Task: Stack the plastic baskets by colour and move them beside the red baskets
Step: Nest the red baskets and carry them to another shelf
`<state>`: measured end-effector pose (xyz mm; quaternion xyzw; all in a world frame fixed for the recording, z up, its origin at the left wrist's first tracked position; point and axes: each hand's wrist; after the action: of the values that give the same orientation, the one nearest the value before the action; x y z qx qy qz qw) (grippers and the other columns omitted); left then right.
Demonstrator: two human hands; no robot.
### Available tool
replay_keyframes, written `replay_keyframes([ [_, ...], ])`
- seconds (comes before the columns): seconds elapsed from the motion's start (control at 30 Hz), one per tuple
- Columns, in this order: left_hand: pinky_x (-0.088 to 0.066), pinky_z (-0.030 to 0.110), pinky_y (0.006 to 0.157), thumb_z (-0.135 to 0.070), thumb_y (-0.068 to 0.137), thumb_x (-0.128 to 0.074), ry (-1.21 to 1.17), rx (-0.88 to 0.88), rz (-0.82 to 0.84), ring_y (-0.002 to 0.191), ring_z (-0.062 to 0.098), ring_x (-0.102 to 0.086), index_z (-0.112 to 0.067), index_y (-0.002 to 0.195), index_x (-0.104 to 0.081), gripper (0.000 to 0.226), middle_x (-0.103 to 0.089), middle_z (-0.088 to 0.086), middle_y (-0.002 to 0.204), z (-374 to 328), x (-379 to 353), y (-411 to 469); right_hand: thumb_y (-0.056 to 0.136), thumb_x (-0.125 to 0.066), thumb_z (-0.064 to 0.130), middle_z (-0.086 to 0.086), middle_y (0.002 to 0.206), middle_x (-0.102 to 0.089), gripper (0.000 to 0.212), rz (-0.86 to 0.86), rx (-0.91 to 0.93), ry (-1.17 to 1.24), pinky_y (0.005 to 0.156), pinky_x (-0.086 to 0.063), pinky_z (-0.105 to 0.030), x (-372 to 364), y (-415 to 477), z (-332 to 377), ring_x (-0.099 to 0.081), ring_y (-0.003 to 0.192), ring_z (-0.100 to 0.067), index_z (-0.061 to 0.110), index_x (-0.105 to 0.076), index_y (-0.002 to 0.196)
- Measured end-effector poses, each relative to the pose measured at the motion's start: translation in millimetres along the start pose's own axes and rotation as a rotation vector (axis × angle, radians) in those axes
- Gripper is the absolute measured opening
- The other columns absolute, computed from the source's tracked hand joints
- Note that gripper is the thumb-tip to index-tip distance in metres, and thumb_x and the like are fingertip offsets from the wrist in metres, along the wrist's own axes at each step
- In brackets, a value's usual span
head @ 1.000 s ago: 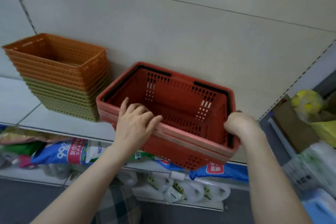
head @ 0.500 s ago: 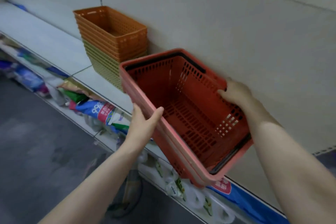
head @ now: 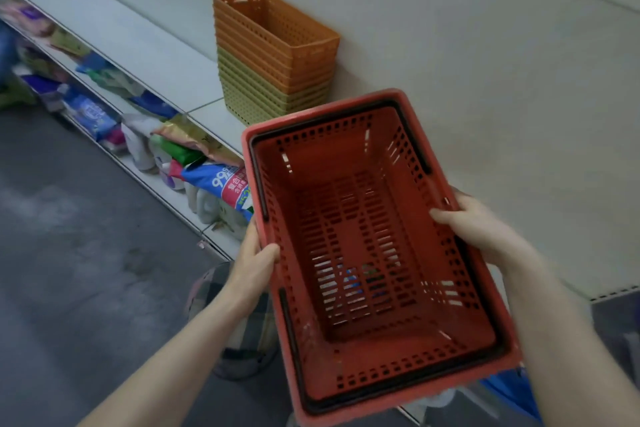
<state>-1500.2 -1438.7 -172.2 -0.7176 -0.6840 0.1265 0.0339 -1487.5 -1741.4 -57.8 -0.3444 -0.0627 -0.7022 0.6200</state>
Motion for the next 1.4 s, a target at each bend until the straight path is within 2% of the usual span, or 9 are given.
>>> replay_keyframes([
  [0.1, -0.054, 0.027, 0.064, 0.007, 0.073, -0.043, -0.001, 0.058, -0.023, 0.074, 0.006, -0.065, -0.023, 0.129, -0.049, 0.064, -0.066, -0.001, 0.094, 2, 60, -7, 0.087, -0.057, 0.008, -0.003, 0.097, -0.073, 0.042, -0.083, 0.009, 0.067, 0.089, -0.055, -0.053, -68, -24, -5, -0.07, 0.089, -0.026, 0.039, -0.063, 0.114],
  [0.2, -0.055, 0.041, 0.074, -0.006, 0.065, -0.047, 0.036, 0.074, -0.024, 0.083, 0.017, -0.064, -0.034, 0.119, -0.055, 0.062, -0.067, 0.003, 0.096, -9, 135, -10, 0.079, -0.061, 0.014, 0.001, 0.1, -0.074, 0.042, -0.122, 0.037, 0.141, 0.091, -0.054, -0.052, -138, -44, 9, -0.07, 0.096, -0.026, 0.051, -0.064, 0.1],
  [0.5, -0.05, 0.054, 0.095, -0.007, 0.072, -0.051, 0.158, -0.011, -0.191, 0.107, 0.032, -0.065, -0.035, 0.128, -0.052, 0.063, -0.067, 0.01, 0.118, -38, 345, -9, 0.076, -0.066, 0.029, 0.007, 0.11, -0.071, 0.052, -0.012, 0.031, 0.267, 0.087, -0.057, -0.05, -335, -42, 91, -0.071, 0.095, -0.02, 0.058, -0.056, 0.119],
  [0.63, -0.058, 0.029, 0.079, 0.01, 0.083, -0.048, 0.124, -0.014, -0.309, 0.086, 0.007, -0.07, -0.019, 0.135, -0.046, 0.059, -0.068, 0.008, 0.109, -41, 414, 5, 0.081, -0.064, 0.026, 0.012, 0.106, -0.071, 0.061, 0.106, 0.098, 0.18, 0.088, -0.057, -0.048, -399, -14, 139, -0.072, 0.093, -0.016, 0.046, -0.047, 0.135],
  [0.73, -0.057, 0.019, 0.062, 0.013, 0.084, -0.046, 0.102, -0.015, -0.385, 0.069, 0.001, -0.068, -0.032, 0.119, -0.052, 0.058, -0.073, -0.008, 0.085, -45, 462, 28, 0.07, -0.062, 0.033, 0.011, 0.11, -0.072, 0.072, 0.175, 0.133, 0.127, 0.09, -0.055, -0.047, -441, 21, 178, -0.072, 0.094, -0.015, 0.047, -0.044, 0.138],
  [0.87, -0.058, 0.024, 0.058, 0.012, 0.084, -0.046, 0.086, 0.017, -0.46, 0.069, 0.009, -0.069, -0.037, 0.111, -0.055, 0.056, -0.072, -0.004, 0.088, -61, 519, 69, 0.074, -0.062, 0.023, 0.017, 0.102, -0.071, 0.066, 0.248, 0.159, 0.126, 0.089, -0.056, -0.045, -492, 77, 232, -0.071, 0.091, -0.012, 0.046, -0.048, 0.135],
  [1.03, -0.051, 0.048, 0.087, -0.005, 0.066, -0.049, 0.069, 0.008, -0.556, 0.091, 0.027, -0.064, -0.041, 0.106, -0.059, 0.054, -0.066, 0.013, 0.109, -97, 575, 133, 0.08, -0.062, 0.011, 0.003, 0.113, -0.072, 0.063, 0.347, 0.176, 0.178, 0.089, -0.057, -0.042, -551, 151, 305, -0.07, 0.096, -0.018, 0.045, -0.051, 0.132],
  [1.17, -0.052, 0.052, 0.089, -0.006, 0.067, -0.05, 0.078, 0.012, -0.626, 0.094, 0.03, -0.065, -0.04, 0.109, -0.058, 0.055, -0.067, 0.013, 0.111, -135, 625, 184, 0.078, -0.063, 0.017, 0.011, 0.106, -0.072, 0.056, 0.401, 0.202, 0.168, 0.087, -0.058, -0.046, -589, 206, 379, -0.072, 0.091, -0.018, 0.053, -0.055, 0.121],
  [1.4, -0.055, 0.027, 0.064, 0.016, 0.084, -0.042, 0.089, -0.074, -0.689, 0.072, 0.014, -0.063, -0.029, 0.115, -0.054, 0.055, -0.066, -0.002, 0.089, -189, 735, 295, 0.075, -0.061, 0.019, 0.006, 0.1, -0.076, 0.057, 0.44, 0.261, 0.205, 0.081, -0.06, -0.046, -663, 288, 505, -0.075, 0.084, -0.02, 0.046, -0.057, 0.125],
])
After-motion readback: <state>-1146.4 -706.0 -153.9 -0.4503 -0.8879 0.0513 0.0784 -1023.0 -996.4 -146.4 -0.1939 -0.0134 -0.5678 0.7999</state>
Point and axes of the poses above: each hand's wrist, its own y-axis towards the middle knuckle, its own x-axis out of the back of the hand, z = x × y
